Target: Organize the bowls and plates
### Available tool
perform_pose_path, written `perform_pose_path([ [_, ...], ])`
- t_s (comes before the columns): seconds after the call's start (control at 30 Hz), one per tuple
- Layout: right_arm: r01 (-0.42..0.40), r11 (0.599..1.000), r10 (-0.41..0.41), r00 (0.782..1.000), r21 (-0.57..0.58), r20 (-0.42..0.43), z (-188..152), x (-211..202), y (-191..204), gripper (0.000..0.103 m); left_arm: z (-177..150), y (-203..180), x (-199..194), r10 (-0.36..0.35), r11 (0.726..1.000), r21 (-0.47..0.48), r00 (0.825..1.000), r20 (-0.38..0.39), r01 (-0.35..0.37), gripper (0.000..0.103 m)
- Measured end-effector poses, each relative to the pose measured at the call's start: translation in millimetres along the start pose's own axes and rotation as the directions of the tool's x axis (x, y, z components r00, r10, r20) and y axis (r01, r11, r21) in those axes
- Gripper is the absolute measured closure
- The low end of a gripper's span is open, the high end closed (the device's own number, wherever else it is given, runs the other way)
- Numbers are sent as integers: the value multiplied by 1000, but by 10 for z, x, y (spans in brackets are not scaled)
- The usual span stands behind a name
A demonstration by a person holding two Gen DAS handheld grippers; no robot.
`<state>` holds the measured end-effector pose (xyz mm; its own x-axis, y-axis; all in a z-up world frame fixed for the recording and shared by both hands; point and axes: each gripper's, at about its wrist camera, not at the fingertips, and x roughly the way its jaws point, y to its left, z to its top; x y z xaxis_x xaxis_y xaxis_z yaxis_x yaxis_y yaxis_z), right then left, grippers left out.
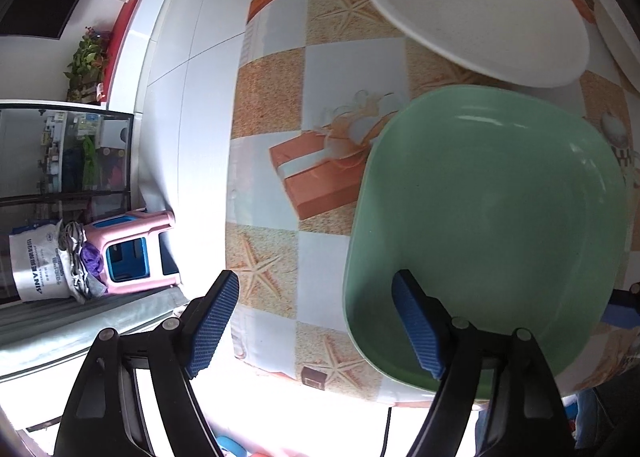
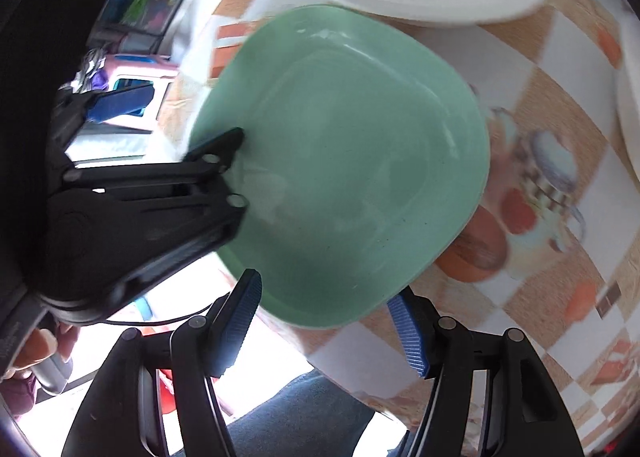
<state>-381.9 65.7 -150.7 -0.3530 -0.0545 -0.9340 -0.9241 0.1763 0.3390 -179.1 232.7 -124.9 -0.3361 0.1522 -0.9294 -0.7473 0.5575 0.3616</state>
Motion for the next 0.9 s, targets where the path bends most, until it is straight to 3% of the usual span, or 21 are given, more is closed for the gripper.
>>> perform_pose_path([
  [0.2, 18, 998, -18, 1000, -57, 13, 5, -1, 148, 37, -87, 136, -159, -38, 999, -35, 999, 28, 39, 21],
  [0.37, 109, 994, -110, 993, 32, 43, -370, -248, -274, 37, -8, -28, -552, -122, 992, -3, 986, 116, 123, 21],
  [0.5, 146, 976, -162, 983, 160, 89, -686, -557, -745, 37, 96, -272, -890, -227, 974, 57, 958, 176, 220, 21],
  [0.67, 161, 906, -238, 958, 392, 158, -978, -934, -1342, 37, 336, -550, -1207, -350, 936, 122, 911, 217, 330, 21],
  [0.83, 127, 827, -280, 938, 548, 206, -1021, -1265, -1900, 37, 753, -944, -1457, -375, 926, 149, 892, 253, 347, 21],
  [0.9, 120, 804, -300, 927, 583, 223, -970, -1419, -2139, 37, 920, -1043, -1434, -375, 926, 145, 895, 242, 349, 21],
])
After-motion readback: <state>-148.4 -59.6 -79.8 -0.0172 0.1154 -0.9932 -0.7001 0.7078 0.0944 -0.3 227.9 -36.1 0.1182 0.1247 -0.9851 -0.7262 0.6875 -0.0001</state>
